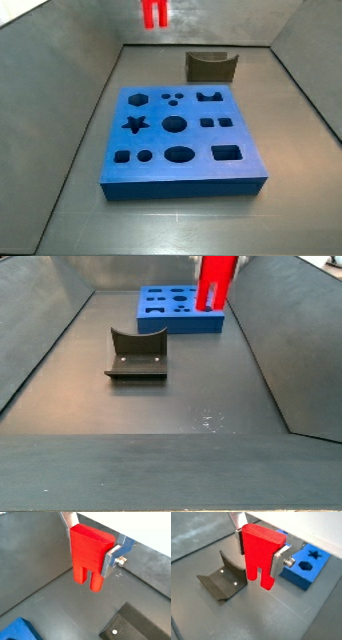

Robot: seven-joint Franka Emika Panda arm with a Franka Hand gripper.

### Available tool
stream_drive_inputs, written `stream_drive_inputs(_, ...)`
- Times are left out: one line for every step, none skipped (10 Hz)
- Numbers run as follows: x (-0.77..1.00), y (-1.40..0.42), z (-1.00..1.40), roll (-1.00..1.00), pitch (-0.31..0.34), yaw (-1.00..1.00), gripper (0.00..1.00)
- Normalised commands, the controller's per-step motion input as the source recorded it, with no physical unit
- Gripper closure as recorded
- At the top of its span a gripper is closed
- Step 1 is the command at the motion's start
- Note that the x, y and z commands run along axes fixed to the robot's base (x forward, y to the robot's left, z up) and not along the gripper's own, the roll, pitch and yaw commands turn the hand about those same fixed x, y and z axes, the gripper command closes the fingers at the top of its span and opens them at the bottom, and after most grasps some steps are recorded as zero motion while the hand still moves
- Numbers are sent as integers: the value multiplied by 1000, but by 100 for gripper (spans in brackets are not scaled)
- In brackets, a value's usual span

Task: Pick up the square-circle object. Move up. Rotate the square-circle object. Move to above the board. Insert the square-circle object.
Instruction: Move to above the board.

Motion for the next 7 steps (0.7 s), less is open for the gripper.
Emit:
stream_drive_inputs(67,65,1000,-136,77,-26,100)
stream_drive_inputs(66,64,1000,-129,76,-26,100)
stream_drive_inputs(44,50,810,-116,79,-30,100)
stream_drive_inputs(34,42,689,-110,80,-31,100)
stream_drive_inputs(24,32,455,-99,77,-31,100)
stream_drive_inputs(19,29,278,-92,78,-31,100)
stream_drive_inputs(116,-1000,157,167,409,-195,100)
